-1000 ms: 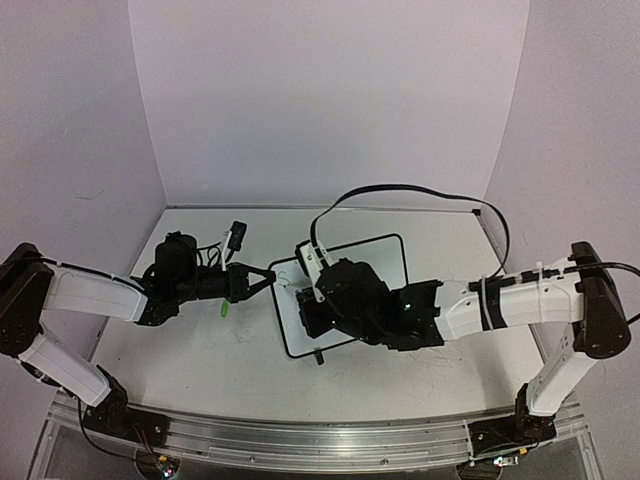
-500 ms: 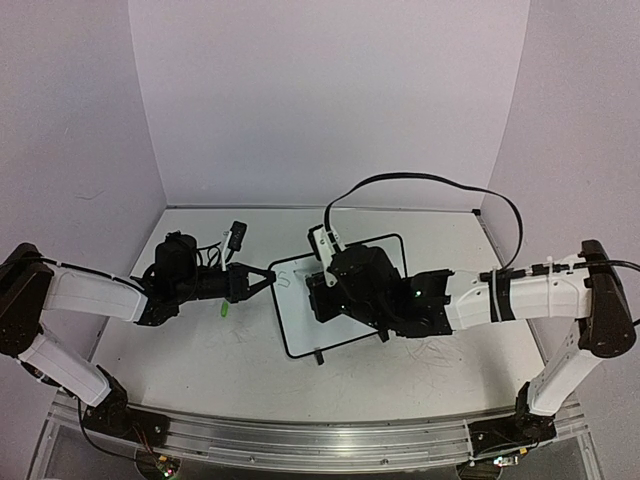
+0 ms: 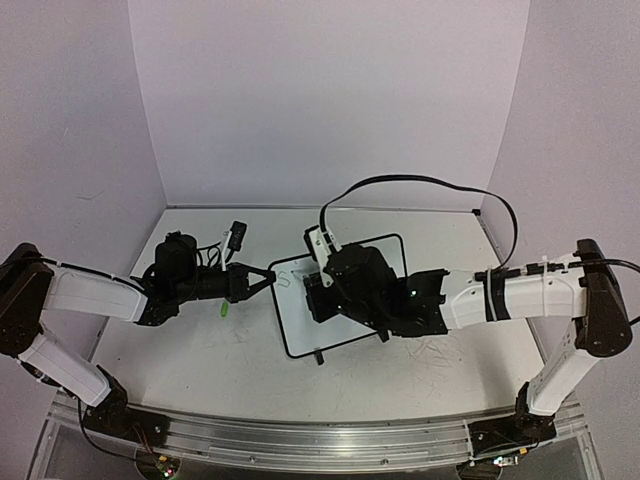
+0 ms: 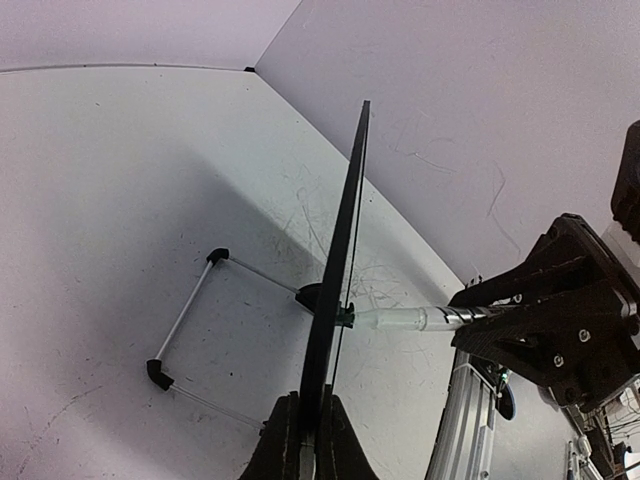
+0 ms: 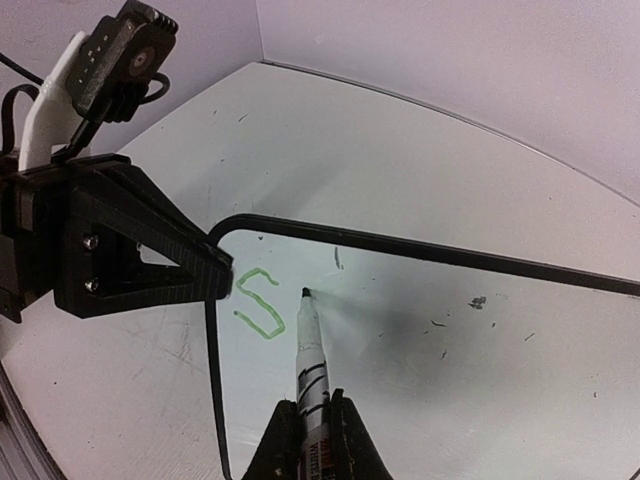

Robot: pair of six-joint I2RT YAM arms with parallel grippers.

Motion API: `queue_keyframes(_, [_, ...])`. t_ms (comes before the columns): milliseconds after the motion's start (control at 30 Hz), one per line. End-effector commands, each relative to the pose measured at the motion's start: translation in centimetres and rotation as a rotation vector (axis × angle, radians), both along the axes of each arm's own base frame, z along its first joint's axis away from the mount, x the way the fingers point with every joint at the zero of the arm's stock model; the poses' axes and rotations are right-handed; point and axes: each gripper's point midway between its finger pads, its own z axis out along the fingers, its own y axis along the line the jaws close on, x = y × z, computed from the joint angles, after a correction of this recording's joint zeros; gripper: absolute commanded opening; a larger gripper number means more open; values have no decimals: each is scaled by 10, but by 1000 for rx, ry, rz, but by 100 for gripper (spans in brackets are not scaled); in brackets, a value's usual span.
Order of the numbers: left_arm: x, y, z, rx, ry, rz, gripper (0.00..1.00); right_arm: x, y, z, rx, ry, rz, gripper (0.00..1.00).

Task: Write a sentence on the whiteboard

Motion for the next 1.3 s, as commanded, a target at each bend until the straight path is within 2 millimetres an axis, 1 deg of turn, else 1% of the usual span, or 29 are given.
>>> queue_keyframes(0, [5, 0, 30, -46, -87, 5, 0, 5, 11, 18, 44, -30, -3, 0])
queue_keyframes(300, [4, 0, 31, -46, -88, 6, 0, 8, 7, 15, 32, -35, -28, 0])
queue_keyframes(700, [5, -1, 32, -48, -89, 4, 0, 2, 4, 5, 18, 4, -15, 0])
queue_keyframes(1267, [4, 0, 32, -48, -89, 4, 0, -5, 1, -4, 13, 34, -4, 0])
